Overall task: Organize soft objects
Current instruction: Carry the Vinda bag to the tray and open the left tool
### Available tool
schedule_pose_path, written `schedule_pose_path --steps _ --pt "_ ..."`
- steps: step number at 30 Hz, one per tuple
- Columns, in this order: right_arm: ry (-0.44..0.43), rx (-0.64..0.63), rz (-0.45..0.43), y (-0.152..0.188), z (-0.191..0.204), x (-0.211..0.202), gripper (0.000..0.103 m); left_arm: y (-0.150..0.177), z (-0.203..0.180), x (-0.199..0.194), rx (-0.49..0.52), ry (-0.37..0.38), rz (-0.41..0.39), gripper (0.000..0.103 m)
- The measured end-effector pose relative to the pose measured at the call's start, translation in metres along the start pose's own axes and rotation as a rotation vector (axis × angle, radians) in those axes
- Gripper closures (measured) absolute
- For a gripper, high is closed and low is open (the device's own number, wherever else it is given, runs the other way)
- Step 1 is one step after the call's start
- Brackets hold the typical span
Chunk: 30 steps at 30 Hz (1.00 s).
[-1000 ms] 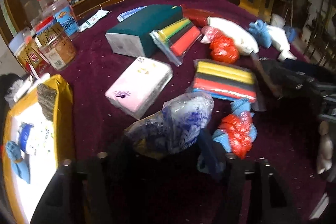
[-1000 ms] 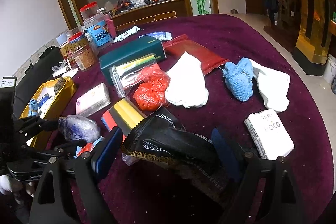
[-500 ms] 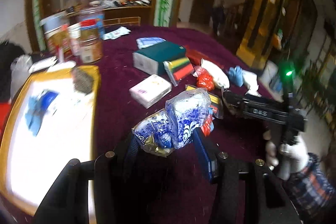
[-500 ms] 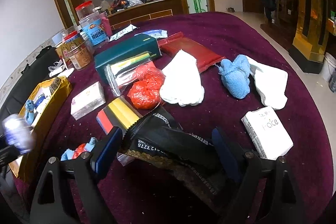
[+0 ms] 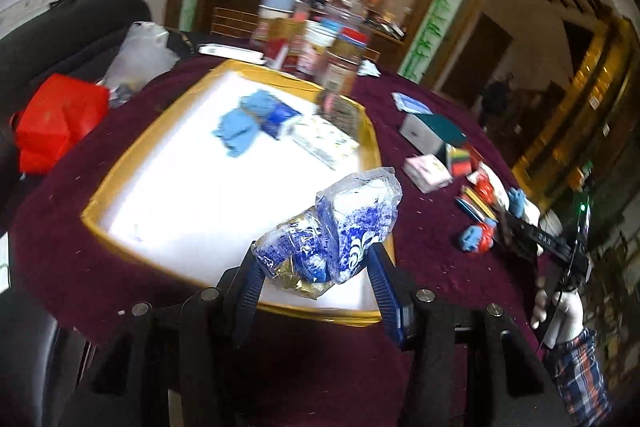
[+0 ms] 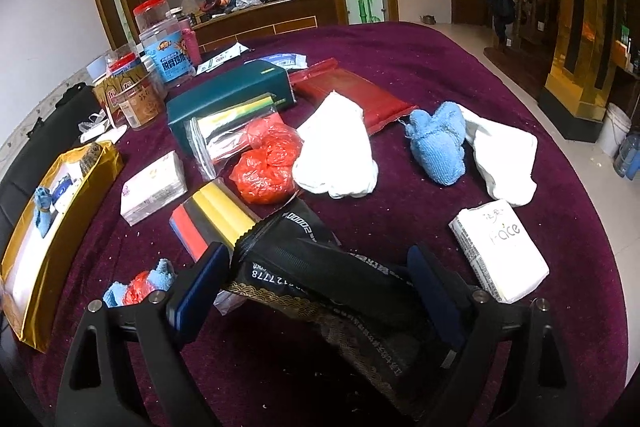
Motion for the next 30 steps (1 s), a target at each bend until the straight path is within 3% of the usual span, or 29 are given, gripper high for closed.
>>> schedule_pose_path --steps 4,10,16,19,24,26,30 --pt "0.007 -0.006 0.021 0.001 0.001 -0.003 0.012 0.003 0.014 -0.003 -0.043 0.009 -0.009 0.048" --pt "-0.070 -0.070 0.053 0.014 0.034 -0.031 0.012 0.005 0.024 0.000 -0.069 0.033 -0.007 0.048" --pt "-0.076 -0.143 0.105 0.021 0.056 -0.029 0.012 0.008 0.027 0.006 -0.082 0.056 0.007 0.048" --pt "-0.126 -0.125 0.143 0.024 0.061 -0.028 0.012 0.007 0.031 0.003 -0.092 0.059 -0.002 0.048" --pt "-0.009 -0.108 0.063 0.011 0.035 -0.043 0.012 0.008 0.035 0.001 -0.100 0.073 -0.006 0.048" --pt "0.040 -0.153 0.073 0.009 0.028 -0.038 0.012 0.008 0.034 0.001 -0.092 0.069 -0.005 0.048" --pt "0.050 -0.278 0.125 0.011 0.033 -0.013 0.013 0.008 0.032 0.005 -0.097 0.066 0.000 0.048"
Point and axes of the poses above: each gripper's, at about its wrist camera, not at the fingertips, and x roughly the way its jaws point, z to its left, y to its underside, the point moved 5 cm from there along x, roughly the way its jaws point, and after that the axes turned 4 degrees about z, right-handed, at the moved point
